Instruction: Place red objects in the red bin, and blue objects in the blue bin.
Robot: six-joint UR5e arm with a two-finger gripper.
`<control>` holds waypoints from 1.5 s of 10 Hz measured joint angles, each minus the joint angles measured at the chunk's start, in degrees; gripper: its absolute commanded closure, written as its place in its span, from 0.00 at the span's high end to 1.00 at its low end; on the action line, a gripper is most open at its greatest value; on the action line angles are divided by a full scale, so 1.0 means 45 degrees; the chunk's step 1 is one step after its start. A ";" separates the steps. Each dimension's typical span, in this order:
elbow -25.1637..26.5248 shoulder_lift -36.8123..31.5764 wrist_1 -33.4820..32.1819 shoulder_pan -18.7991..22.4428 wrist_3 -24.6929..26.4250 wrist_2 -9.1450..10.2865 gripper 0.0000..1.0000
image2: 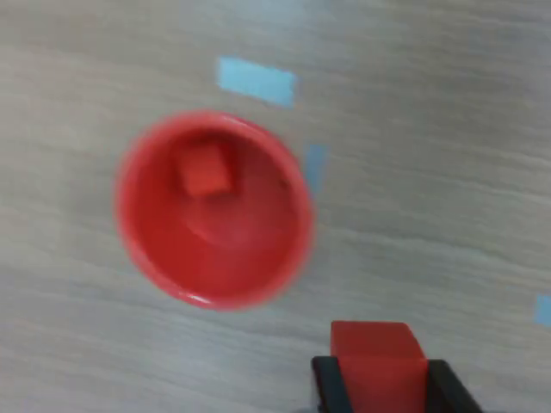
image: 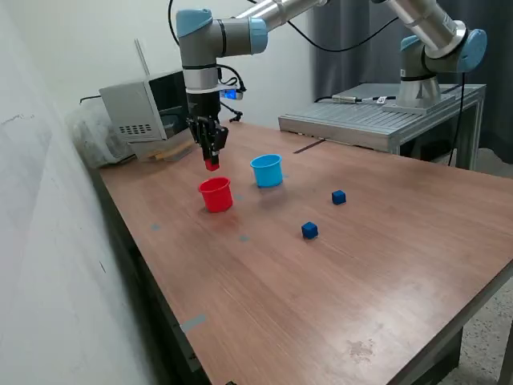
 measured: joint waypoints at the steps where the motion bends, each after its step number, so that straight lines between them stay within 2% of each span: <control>1: 0.0058 -0.0065 0.0123 -0.0268 0.0126 -0.0076 0.00; 7: 0.0575 0.0337 -0.0255 -0.0904 0.0293 -0.0085 0.00; 8: 0.0581 0.0405 -0.0450 -0.0967 0.0299 -0.0069 1.00; 13: 0.0564 0.0471 -0.0708 -0.1053 0.0307 -0.0040 1.00; 15: 0.0576 0.0333 -0.0497 -0.0881 0.0630 -0.0022 1.00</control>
